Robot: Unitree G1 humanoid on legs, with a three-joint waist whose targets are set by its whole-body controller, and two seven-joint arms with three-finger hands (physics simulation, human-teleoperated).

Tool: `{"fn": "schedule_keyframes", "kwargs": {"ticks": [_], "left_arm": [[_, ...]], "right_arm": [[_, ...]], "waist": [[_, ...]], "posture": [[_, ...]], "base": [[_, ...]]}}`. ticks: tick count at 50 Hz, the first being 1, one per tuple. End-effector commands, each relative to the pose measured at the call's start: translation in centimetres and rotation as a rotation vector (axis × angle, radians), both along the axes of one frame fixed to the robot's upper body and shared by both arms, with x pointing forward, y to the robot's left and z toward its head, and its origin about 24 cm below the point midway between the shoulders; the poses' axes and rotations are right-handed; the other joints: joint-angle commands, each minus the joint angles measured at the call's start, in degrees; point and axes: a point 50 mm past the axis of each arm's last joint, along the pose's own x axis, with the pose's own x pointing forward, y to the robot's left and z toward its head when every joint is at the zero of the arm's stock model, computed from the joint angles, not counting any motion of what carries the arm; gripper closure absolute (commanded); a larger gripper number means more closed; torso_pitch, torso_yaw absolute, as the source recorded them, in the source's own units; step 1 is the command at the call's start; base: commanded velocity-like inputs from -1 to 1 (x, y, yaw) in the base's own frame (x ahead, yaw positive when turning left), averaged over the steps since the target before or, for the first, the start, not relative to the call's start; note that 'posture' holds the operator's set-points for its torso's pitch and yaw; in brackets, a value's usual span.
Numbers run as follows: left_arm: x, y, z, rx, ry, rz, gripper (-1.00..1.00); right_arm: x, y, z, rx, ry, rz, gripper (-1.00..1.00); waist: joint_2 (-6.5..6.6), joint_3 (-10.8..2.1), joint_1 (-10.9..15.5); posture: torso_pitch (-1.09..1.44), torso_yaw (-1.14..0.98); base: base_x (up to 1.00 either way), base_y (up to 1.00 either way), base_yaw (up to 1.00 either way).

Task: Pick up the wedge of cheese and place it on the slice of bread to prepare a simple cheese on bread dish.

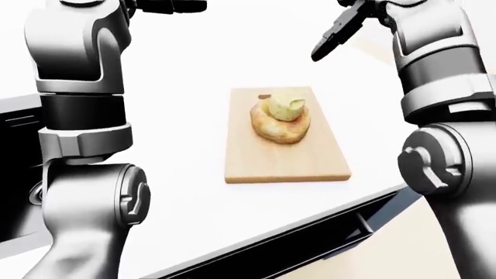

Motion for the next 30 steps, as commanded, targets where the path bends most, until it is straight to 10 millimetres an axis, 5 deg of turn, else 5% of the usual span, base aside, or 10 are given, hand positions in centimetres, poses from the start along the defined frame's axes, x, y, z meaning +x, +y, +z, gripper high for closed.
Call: {"fn": "schedule_keyframes", "kwargs": {"ticks": [1,16,30], "left_arm": [[-1.1,-0.6,2.6,0.008,-0.11,-0.013,-1.0],[0.5,-3.2,2.7,-0.055,-0.031,-0.096,-1.0],[0.9,-4.0,4.3,-0.046,-0.041,-0.09,-1.0]], "right_arm": [[-1.2,0.0,3.3,0.085,-0.113,0.016,-1.0],[-1.7,-4.0,3.6,0.462,-0.069,-0.043,-1.0],[-3.0,-5.7,5.9,0.528,-0.117,-0.106,-1.0]], "waist": [[-0.07,-2.14,0.01],[-1.06,-2.17,0.44],[-1.47,-2.03,0.66]], "posture": [[0.0,0.0],[0.0,0.0],[0.0,0.0]], "base": [[0.0,0.0,0.0],[0.0,0.0,0.0],[0.0,0.0,0.0]]}}
